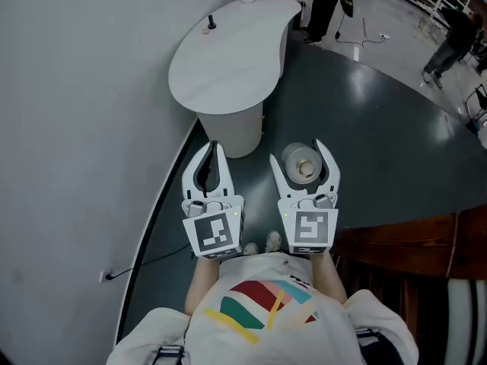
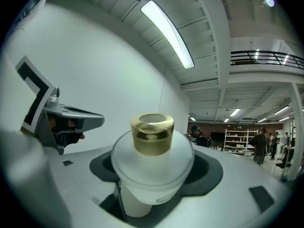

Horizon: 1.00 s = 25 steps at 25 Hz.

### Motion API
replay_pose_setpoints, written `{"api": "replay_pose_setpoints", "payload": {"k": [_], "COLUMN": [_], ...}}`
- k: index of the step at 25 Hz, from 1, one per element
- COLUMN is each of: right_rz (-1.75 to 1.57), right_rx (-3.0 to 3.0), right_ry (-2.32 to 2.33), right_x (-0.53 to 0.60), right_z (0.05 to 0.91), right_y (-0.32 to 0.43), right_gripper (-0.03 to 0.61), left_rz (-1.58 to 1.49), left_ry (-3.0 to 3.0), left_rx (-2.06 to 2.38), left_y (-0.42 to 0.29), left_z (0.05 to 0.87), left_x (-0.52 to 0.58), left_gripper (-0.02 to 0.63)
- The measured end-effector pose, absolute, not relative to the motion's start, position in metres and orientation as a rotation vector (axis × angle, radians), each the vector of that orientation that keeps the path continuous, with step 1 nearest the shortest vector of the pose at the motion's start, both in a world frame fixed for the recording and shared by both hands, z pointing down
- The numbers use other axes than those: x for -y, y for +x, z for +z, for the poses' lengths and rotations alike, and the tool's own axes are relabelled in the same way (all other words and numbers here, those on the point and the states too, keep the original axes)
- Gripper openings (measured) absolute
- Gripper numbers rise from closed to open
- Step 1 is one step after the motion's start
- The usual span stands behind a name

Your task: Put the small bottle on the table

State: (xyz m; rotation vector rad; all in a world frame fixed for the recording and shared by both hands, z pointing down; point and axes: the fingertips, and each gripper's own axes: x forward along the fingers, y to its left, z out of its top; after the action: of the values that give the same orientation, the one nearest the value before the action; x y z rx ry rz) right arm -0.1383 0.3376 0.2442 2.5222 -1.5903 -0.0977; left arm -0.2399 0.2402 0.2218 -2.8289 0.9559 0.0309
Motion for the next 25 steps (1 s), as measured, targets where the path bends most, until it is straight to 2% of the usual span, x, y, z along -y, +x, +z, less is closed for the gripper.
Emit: {"api": "replay_pose_setpoints", "payload": {"k": [17, 25], "right_rz": [-0.138, -0.249], "right_rx": [1.583, 1.545], "right_ry": [2.527, 2.496], "right_x": [-0.342, -0.305], "right_z": [0.252, 0.243], "right_y": [-0.086, -0.045], "right_gripper": [0.339, 0.339], "left_rz": [0.076, 0.144], "left_ry": [-2.81, -2.805], "left_rx": [-1.041, -1.028], "left_y": [-0.203, -0.156], "left_z": [0.231, 0.234], "left_x": [-0.219, -0.173], "left_gripper": [0.015, 0.015]}}
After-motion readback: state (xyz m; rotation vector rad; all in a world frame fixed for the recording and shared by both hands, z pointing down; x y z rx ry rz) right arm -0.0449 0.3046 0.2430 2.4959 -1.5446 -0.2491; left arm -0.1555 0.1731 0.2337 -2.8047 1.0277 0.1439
